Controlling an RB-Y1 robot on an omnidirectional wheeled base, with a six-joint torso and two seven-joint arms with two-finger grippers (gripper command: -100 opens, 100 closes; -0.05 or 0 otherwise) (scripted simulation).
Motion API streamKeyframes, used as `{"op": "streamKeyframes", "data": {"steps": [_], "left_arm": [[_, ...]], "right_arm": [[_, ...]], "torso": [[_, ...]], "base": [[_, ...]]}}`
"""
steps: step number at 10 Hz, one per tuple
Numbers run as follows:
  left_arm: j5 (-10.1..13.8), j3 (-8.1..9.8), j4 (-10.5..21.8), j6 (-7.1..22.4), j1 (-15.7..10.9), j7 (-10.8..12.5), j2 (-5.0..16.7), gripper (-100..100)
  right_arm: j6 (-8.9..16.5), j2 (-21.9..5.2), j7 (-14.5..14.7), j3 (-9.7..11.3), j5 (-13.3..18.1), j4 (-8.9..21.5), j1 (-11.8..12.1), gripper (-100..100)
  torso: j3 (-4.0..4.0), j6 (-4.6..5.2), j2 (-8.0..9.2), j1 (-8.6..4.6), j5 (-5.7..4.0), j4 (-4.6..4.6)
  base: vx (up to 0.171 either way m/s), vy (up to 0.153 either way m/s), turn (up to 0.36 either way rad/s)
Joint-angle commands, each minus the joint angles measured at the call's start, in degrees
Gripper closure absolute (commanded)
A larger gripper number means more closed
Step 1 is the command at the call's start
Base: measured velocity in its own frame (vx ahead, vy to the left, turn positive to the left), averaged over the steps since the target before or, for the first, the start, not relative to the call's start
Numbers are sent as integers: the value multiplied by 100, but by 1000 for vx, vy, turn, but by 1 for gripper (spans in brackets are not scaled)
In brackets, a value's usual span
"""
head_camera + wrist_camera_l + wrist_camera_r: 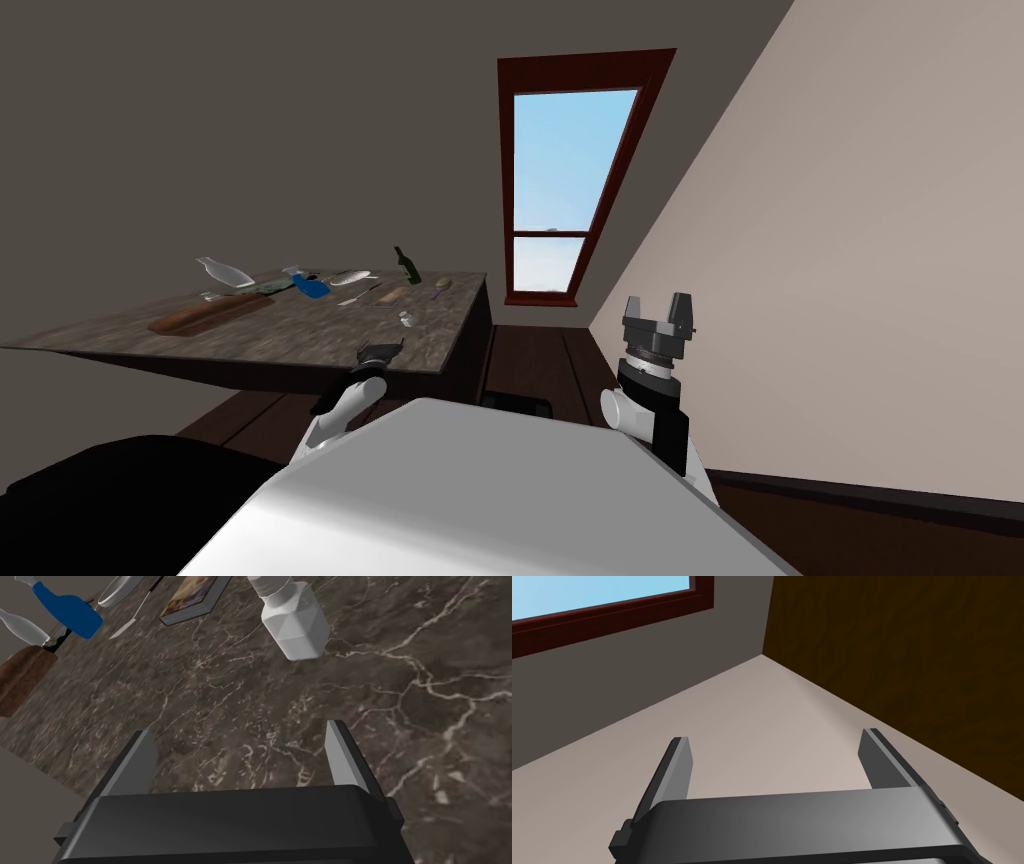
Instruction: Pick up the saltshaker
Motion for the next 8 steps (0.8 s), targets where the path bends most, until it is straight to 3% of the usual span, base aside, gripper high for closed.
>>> {"op": "streamKeyframes", "data": {"steps": [1,5,6,7,8], "left_arm": [[83,97,140,47,-172,92,-8,-100],[227,283,405,160,-609,256,-26,-100],[218,251,408,123,-558,234,-5,-100],[221,253,416,125,-572,240,-4,0],[221,253,415,124,-571,239,-3,-100]], "right_arm": [[0,0,0,0,0,0,0,0],[0,0,0,0,0,0,0,0],[0,0,0,0,0,0,0,0],[0,0,0,0,0,0,-1,0],[0,1,0,1,0,0,-2,0]], "torso": [[0,0,0,0,0,0],[-1,0,-1,8,2,-1],[2,0,5,3,1,0],[16,-2,32,-10,-1,5],[28,-2,51,-18,-3,10]], "base": [[152,53,-28],[152,65,-41],[58,25,-14],[12,6,1],[6,2,-1]]}}
